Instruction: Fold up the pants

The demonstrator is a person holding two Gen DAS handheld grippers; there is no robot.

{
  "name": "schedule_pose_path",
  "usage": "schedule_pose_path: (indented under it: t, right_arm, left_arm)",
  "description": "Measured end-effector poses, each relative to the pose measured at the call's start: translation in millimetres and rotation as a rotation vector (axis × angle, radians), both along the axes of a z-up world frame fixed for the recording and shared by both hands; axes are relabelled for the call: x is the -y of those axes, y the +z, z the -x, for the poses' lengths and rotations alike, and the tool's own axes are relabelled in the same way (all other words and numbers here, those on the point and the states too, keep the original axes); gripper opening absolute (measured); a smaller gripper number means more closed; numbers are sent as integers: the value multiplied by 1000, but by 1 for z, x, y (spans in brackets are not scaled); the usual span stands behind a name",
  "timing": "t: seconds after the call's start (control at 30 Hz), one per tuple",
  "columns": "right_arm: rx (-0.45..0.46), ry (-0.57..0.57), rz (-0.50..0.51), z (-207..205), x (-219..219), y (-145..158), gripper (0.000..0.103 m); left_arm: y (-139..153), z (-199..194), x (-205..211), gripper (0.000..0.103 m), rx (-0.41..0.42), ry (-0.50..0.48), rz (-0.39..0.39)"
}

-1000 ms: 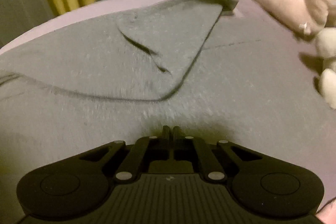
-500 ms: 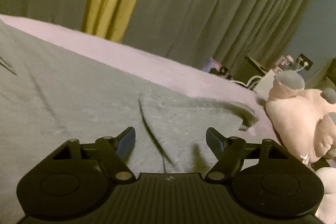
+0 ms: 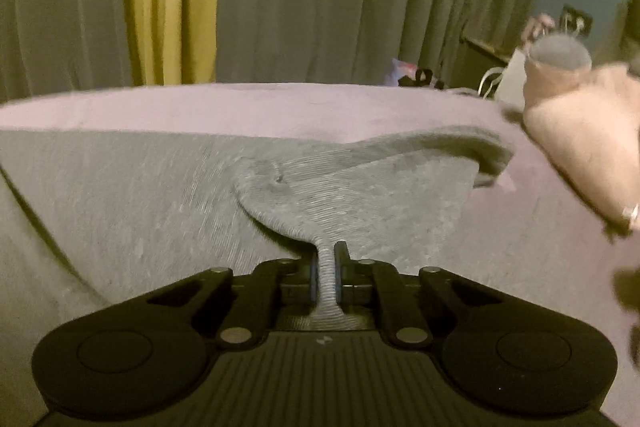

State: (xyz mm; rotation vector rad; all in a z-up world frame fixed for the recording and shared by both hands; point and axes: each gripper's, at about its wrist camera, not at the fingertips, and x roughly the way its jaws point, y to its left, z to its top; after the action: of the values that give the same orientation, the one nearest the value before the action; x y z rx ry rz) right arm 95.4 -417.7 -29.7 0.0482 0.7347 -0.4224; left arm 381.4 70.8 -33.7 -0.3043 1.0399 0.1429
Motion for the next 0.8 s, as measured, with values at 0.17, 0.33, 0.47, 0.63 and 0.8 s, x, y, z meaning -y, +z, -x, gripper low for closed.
schedule_pose_path:
  t: [0.17, 0.33, 0.47, 0.63, 0.8]
  right_arm:
    - [82, -61, -178, 0, 38, 26, 7]
    - [326, -180, -361, 45, 94, 97, 6]
    - [503, -289, -452, 127, 133, 138, 6]
    - [386, -356, -406, 197, 141, 106, 6]
    - [68, -473, -468, 204, 143, 17, 7]
  left_arm:
    - [44, 25, -20, 18, 79, -21, 105]
    - [112, 105, -57, 16, 275, -41, 302]
    - [120, 209, -86, 19, 356, -50, 461]
    - [44, 302, -87, 35, 219, -46, 321]
    - [-11, 322, -93, 41, 62, 57, 330]
